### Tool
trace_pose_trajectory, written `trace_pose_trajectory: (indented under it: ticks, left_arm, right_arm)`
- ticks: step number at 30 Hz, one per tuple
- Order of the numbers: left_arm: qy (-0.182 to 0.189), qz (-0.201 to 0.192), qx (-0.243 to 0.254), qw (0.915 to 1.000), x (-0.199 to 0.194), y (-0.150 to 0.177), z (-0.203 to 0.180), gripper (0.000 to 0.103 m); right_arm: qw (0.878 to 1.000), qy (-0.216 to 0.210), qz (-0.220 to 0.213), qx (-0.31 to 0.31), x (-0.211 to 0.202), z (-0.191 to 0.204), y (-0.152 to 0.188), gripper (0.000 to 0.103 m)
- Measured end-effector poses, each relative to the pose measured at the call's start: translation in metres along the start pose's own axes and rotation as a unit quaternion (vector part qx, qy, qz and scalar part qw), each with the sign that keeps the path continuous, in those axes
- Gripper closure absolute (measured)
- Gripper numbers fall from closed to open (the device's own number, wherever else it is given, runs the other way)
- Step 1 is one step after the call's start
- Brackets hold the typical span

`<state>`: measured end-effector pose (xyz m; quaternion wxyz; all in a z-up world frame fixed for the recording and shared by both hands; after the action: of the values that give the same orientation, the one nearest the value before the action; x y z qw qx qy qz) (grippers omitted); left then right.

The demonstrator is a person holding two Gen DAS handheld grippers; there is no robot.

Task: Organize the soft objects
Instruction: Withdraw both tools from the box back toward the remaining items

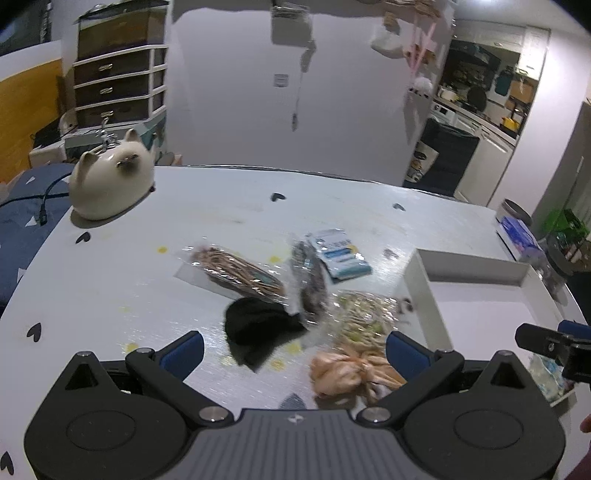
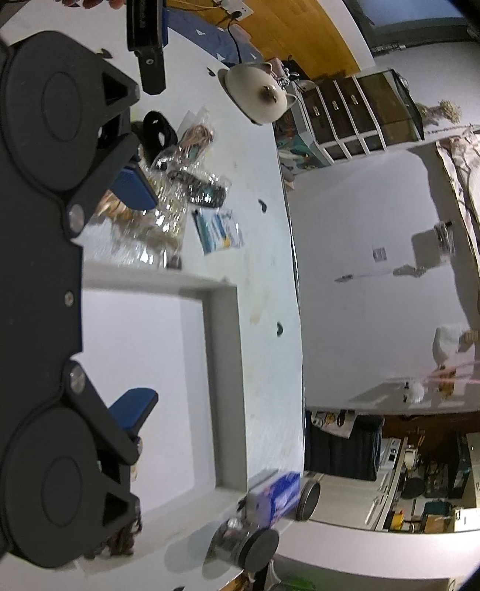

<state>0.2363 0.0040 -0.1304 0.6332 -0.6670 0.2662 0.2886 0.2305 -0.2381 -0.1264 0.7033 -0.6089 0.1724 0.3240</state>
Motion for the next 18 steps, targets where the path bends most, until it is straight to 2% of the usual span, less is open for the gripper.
trace_pose_trajectory:
  ticks: [8, 15, 18]
  left_arm:
    - [-0.004, 0.0, -0.016, 0.9999, 0.021, -0.008, 0.036, 0.0]
    - [0.005, 0.003, -0.037, 0.9993, 0.03, -0.019, 0.058, 0.0]
    - [0.008, 0.009, -0.038, 0.9992, 0.035, -0.021, 0.062, 0.0]
  right_arm:
    - [0.999, -0.041, 0.033, -0.012, 0.046, 0.051, -0.007, 0.0]
    - [0.991, -0.079, 0.103, 0.016, 0.091, 0.091, 0.009, 0.0]
    - [0.988, -0.079, 0.131, 0.023, 0.108, 0.1, 0.019, 0.0]
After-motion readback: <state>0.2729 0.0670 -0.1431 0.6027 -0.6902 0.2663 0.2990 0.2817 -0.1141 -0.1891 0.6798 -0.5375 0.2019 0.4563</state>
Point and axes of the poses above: each gripper's, at about its wrist camera, not at the fingertips, and x roughly the way its jaws point, z to its left, y to its underside, the point moved 8 cm from there along x, roughly the way its jaws point, and after that the axes turned 7 degrees about -y, right-handed, at the moved point
